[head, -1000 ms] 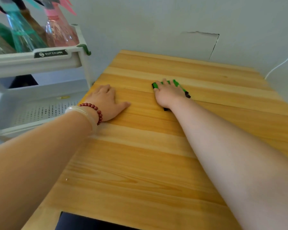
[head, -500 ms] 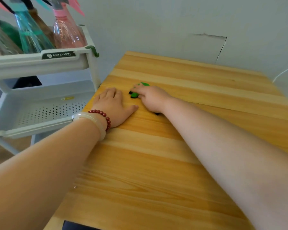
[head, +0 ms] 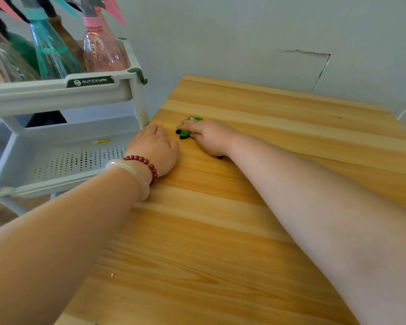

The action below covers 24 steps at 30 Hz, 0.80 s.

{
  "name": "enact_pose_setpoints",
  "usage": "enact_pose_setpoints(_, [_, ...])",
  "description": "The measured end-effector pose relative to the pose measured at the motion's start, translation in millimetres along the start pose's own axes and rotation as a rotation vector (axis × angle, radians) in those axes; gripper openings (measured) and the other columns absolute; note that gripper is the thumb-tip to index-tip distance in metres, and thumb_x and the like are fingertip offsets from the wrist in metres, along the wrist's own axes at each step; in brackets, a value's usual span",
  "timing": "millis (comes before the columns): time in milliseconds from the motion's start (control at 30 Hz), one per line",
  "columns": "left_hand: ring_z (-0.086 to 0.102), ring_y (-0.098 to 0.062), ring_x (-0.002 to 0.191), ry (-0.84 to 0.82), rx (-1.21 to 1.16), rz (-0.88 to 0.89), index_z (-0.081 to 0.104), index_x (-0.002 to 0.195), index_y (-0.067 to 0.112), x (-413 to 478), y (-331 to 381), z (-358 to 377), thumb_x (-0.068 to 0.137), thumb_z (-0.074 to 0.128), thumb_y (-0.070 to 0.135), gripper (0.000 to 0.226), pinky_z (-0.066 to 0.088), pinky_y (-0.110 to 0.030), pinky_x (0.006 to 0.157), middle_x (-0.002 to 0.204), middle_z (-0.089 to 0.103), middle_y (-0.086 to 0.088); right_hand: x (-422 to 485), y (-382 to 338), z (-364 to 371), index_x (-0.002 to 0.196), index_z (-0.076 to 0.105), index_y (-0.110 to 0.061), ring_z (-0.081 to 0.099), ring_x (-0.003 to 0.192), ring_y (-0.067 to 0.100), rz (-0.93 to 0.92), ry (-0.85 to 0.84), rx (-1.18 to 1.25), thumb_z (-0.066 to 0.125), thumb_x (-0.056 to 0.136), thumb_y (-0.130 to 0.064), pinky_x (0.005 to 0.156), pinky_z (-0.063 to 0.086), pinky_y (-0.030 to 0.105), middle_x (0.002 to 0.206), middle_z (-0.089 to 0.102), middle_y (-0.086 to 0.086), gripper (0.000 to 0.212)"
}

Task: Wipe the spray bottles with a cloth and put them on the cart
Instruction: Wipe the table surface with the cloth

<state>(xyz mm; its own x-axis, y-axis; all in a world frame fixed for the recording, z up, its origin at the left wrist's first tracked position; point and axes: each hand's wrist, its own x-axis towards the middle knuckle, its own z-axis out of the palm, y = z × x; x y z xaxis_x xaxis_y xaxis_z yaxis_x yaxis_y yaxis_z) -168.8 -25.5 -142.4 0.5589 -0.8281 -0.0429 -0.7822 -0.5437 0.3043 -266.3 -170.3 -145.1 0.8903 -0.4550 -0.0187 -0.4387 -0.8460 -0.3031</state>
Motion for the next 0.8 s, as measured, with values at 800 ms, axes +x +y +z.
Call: enact_pose_setpoints(800, [0.014, -0.025, 0.152, -0.018, 0.001, 0.002, 0.016, 0.157, 0.005, 6.4, -13.3, 1.4, 0.102, 0.032, 0.036, 0.065, 0.016, -0.037, 0.121, 0.166, 0.012, -0.010, 54.4, -25.3, -2.5, 0.154, 0.028, -0.031, 0.012, 0.152, 0.022, 0.062, -0.083, -0.066, 0.029, 0.107, -0.012, 0.119, 0.011, 0.029, 0.165, 0.013, 0.000, 0.051])
